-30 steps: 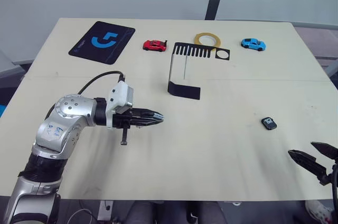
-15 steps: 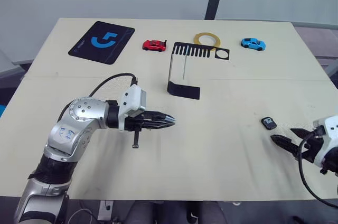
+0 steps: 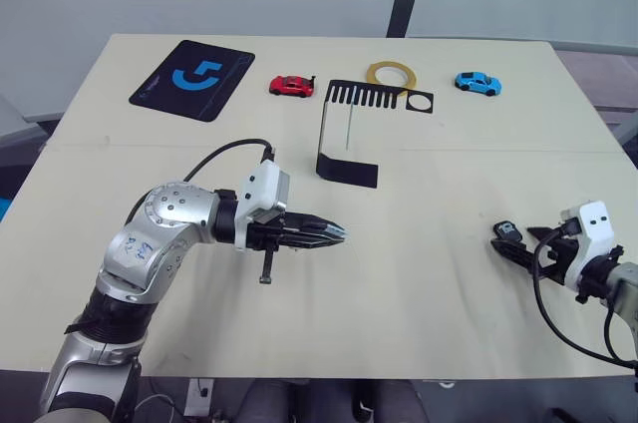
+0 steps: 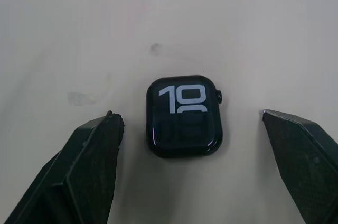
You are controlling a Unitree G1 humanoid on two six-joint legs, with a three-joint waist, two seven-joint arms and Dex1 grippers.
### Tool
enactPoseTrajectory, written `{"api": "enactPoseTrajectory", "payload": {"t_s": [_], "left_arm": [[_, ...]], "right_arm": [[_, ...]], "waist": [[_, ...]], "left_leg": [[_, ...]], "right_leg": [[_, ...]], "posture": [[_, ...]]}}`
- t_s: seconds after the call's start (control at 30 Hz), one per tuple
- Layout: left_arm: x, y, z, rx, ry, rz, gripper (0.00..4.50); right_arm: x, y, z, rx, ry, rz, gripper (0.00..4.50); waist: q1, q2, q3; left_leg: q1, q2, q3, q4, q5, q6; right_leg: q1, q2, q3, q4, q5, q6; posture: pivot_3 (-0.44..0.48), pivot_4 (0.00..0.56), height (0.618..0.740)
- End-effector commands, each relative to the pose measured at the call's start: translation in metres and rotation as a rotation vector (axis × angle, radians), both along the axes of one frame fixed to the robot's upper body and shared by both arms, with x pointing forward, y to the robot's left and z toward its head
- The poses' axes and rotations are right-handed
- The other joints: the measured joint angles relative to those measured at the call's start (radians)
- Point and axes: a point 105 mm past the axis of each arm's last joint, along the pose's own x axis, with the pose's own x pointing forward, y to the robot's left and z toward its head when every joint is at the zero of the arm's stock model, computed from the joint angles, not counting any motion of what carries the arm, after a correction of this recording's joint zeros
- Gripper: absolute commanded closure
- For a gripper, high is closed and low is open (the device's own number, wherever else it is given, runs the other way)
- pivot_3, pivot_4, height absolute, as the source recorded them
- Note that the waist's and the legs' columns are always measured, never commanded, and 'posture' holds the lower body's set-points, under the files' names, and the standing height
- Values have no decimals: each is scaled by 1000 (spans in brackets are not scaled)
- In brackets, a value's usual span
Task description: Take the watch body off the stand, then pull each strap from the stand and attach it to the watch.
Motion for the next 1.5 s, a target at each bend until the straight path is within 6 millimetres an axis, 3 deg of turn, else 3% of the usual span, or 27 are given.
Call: {"api": "enactPoseTrajectory", "payload": {"t_s": [0.03,0.3,0.4,0.53,0.57,0.8,0.97,1.1,1.23,1.37,1.5], "left_arm": [[-6,-5,11,-22,-45,-33,4500],[-6,-7,14,-35,-42,-27,4500],[-4,-7,15,-38,-40,-22,4500],[-4,-8,15,-39,-38,-21,4500],[-3,-8,15,-40,-38,-21,4500],[-2,-7,13,-39,-42,-22,4500],[5,-1,6,-3,-129,-25,4500],[14,-1,6,-4,-243,-32,4500],[27,0,1,62,-317,-34,4500],[29,-2,-1,100,-402,-91,4500],[32,-1,-2,132,-474,-128,4500]], "right_arm": [[2,0,-4,0,5,-11,58],[0,-5,-15,-39,44,-24,58],[-1,-2,-18,-36,44,-16,797],[-3,-1,-20,-29,44,-16,2695],[-4,-1,-19,-26,41,-22,2976],[-13,6,-8,-51,31,21,2976],[-16,38,20,-14,76,146,2976],[-16,78,38,65,155,254,2976],[-18,136,59,237,234,431,2976],[-23,169,62,380,370,521,2976],[-27,183,64,432,406,583,2976]], "waist": [[0,0,0],[0,0,0],[0,0,0],[1,0,0],[1,-1,0],[3,0,0],[1,0,0],[-3,0,0],[0,0,0],[5,0,0],[4,0,0]], "left_leg": [[0,0,0,0,0,0],[0,0,0,2,0,0],[1,0,0,2,0,0],[1,0,-1,2,0,0],[1,0,-1,2,0,0],[2,0,-2,2,0,0],[2,1,-2,2,0,0],[2,1,-1,2,0,0],[0,1,-3,4,0,0],[-3,1,-4,6,0,0],[-5,-1,-4,6,0,0]], "right_leg": [[0,0,0,0,0,0],[1,0,0,0,0,0],[1,0,0,0,0,0],[2,0,0,1,0,0],[2,0,0,0,0,0],[4,0,-2,0,0,0],[4,0,-2,0,0,0],[3,0,-1,0,0,0],[3,0,-2,0,0,-1],[1,-2,-4,1,0,-1],[0,-2,-5,2,0,0]], "posture": [[0,150,732],[0,150,732],[0,150,732],[0,150,732],[0,150,732],[0,150,732],[0,150,732],[0,150,732],[0,150,732],[0,150,732],[0,150,732]]}}
